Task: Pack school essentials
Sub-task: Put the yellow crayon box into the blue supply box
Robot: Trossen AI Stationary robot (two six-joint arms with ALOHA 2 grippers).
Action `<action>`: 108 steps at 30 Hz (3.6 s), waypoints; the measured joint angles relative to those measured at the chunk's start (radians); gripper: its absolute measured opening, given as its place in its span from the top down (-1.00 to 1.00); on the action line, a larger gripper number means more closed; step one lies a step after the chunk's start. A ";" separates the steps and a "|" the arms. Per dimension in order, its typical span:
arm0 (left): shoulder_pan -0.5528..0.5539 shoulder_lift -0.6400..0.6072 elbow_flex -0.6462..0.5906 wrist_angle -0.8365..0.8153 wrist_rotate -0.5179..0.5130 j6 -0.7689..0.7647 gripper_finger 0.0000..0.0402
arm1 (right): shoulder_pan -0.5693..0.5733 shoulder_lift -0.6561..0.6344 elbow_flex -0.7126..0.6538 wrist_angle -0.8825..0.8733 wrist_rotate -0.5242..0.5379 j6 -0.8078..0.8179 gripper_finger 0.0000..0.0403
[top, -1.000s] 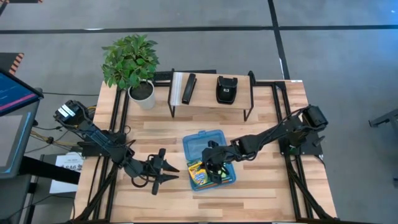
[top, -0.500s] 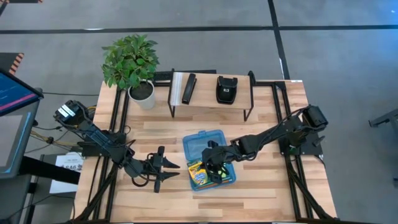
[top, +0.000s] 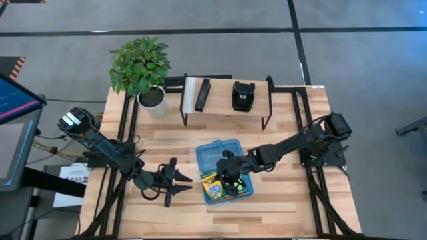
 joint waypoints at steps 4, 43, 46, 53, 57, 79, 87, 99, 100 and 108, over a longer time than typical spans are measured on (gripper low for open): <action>0.000 0.000 0.000 0.000 0.006 -0.006 0.44 | 0.000 0.000 0.000 0.003 0.000 0.000 0.69; 0.056 0.001 0.001 -0.138 0.001 0.112 -0.14 | -0.001 0.000 0.000 -0.008 -0.034 -0.036 0.69; 0.053 0.001 0.001 -0.092 0.005 0.137 -0.15 | -0.001 0.000 0.000 -0.004 -0.034 -0.035 0.69; 0.033 0.001 0.001 -0.010 0.007 0.169 -0.09 | -0.013 0.000 0.000 0.003 -0.034 0.076 0.69; 0.023 0.001 0.001 -0.018 0.008 0.169 -0.08 | -0.013 0.000 0.000 0.003 -0.033 0.079 0.69; 0.090 0.001 0.001 -0.133 0.065 0.196 -0.08 | 0.002 0.011 0.040 -0.042 -0.049 0.072 -0.34; 0.142 0.063 0.008 -0.121 0.160 0.267 -0.08 | -0.030 0.009 0.040 -0.172 -0.047 0.074 -0.34; 0.163 0.233 0.148 -0.208 0.154 0.370 -0.08 | -0.033 0.008 0.040 -0.272 -0.022 0.082 -0.34; 0.169 0.232 0.153 -0.233 0.148 0.362 -0.08 | -0.031 0.008 0.040 -0.270 -0.023 0.082 -0.34; 0.184 0.233 0.154 -0.323 0.143 0.325 -0.08 | -0.031 0.008 0.040 -0.266 -0.026 0.088 -0.34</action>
